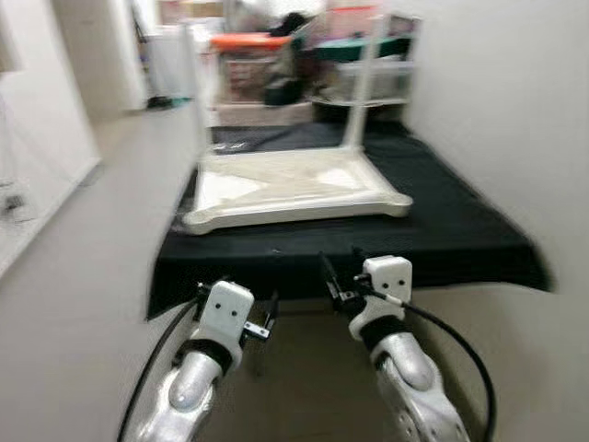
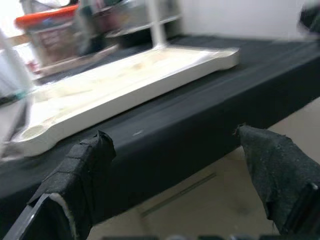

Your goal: Building children table

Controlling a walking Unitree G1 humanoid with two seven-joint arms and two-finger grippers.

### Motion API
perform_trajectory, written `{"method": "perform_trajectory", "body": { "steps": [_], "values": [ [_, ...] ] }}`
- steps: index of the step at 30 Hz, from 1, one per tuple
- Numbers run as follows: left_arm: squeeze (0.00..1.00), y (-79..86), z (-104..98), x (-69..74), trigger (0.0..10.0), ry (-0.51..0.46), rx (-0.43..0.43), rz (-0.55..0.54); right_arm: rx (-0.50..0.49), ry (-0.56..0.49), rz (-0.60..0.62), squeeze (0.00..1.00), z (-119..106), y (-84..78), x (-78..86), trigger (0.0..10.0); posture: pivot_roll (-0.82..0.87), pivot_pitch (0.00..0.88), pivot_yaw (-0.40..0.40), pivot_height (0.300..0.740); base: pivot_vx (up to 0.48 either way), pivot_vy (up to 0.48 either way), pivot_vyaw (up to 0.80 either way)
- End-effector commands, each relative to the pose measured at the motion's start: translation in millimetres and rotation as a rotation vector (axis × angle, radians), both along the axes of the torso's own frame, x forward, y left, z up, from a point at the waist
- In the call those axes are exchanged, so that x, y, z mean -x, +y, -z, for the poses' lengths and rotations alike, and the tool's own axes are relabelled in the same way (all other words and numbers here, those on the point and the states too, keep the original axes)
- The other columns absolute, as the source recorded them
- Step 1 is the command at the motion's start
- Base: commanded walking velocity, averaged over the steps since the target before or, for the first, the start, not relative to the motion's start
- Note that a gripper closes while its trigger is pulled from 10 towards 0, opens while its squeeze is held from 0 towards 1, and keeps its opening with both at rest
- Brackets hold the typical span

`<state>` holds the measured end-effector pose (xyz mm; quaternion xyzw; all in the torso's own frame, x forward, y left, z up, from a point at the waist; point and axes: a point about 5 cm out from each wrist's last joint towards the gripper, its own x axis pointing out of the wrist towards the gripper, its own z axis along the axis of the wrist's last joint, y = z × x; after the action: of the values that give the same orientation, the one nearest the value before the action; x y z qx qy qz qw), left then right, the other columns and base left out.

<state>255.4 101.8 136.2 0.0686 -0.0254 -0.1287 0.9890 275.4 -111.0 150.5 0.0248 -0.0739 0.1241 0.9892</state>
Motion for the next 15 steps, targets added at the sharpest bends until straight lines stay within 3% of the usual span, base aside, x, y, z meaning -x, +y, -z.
{"method": "perform_trajectory", "body": {
  "steps": [1,6,15],
  "values": [
    [0.0,-0.5,5.0,2.3,10.0,0.027,0.004,0.002,0.019,0.019,-0.015,0.0,6.3,2.3,3.2,10.0,0.03,0.048,-0.027,0.74,0.0,0.0,0.0],
    [0.0,-1.3,5.0,2.2,10.0,0.029,0.011,0.008,0.041,0.037,-0.046,0.0,13.9,6.6,9.5,10.0,0.03,0.041,-0.03,0.74,0.0,0.0,0.58],
    [0.0,-3.4,-0.9,-6.9,10.0,0.016,0.007,0.066,0.018,0.075,-0.053,0.0,18.9,7.7,11.1,10.0,0.02,0.032,-0.027,0.74,0.0,0.0,0.0]
  ]
}}
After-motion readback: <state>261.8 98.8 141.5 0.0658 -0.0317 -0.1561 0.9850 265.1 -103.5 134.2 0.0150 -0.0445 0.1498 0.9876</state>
